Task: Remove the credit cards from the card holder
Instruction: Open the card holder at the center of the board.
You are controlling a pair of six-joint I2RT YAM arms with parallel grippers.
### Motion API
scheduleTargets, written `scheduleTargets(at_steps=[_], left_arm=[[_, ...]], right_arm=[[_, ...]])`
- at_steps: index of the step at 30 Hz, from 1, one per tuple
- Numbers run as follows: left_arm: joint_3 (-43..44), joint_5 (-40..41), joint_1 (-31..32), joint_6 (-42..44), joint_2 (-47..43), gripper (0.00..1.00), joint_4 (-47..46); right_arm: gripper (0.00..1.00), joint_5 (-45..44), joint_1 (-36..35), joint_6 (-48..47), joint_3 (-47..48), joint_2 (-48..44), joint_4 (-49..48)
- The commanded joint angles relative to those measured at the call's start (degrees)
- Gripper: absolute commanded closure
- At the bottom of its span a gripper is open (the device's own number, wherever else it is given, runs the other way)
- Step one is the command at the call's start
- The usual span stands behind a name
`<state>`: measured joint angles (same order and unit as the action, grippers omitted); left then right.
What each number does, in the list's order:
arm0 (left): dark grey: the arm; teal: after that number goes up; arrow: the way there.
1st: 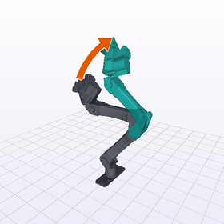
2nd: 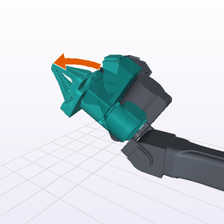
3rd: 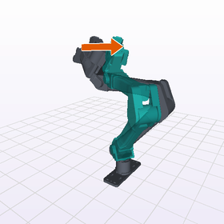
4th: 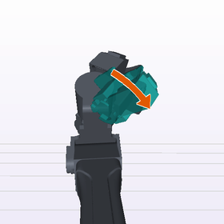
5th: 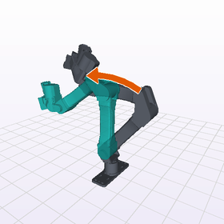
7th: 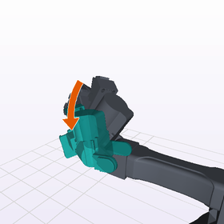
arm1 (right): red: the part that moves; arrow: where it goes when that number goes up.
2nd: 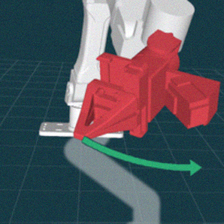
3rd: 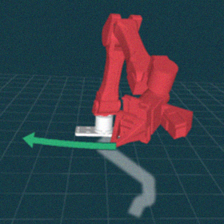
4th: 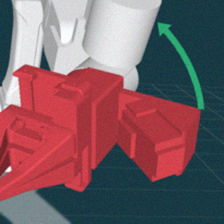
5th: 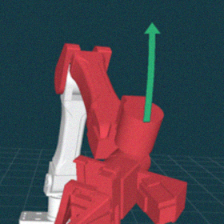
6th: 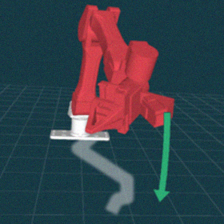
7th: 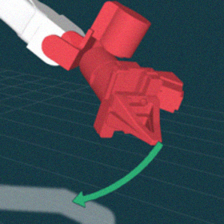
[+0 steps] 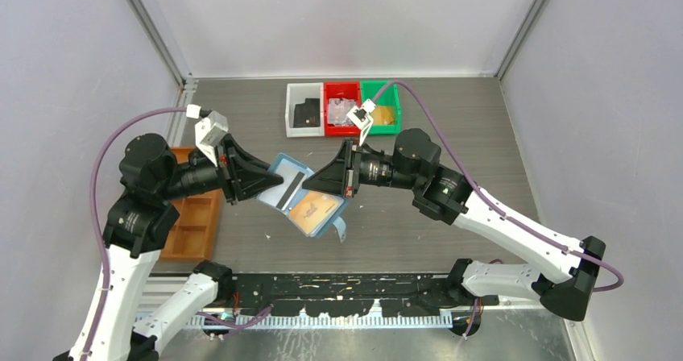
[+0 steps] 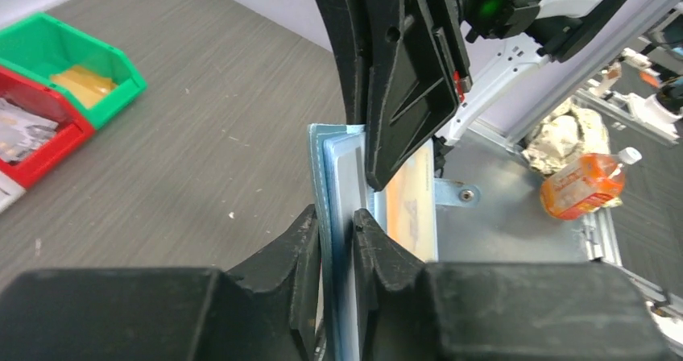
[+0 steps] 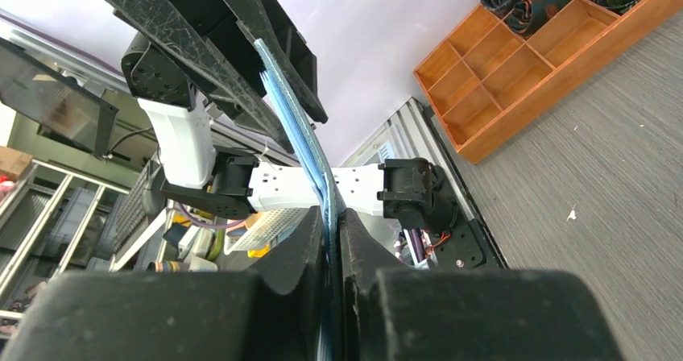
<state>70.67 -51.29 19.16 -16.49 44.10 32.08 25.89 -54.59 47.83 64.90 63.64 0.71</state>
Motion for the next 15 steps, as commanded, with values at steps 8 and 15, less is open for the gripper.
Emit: scheduleTargets(at_steps=[8,15], left_arm=[[0.6,-12.0,0.1,-1.6,3.4,0.74,5.4],[0.9,-14.8,0.1,-5.2,4.7,1.00,3.7]], right_arm=[[0.99,4.2,0.0,-3.7,0.9,-0.7,-8.5],[0.93,5.9,0.5,-4.2,-1.0,-0.1,-9.4]])
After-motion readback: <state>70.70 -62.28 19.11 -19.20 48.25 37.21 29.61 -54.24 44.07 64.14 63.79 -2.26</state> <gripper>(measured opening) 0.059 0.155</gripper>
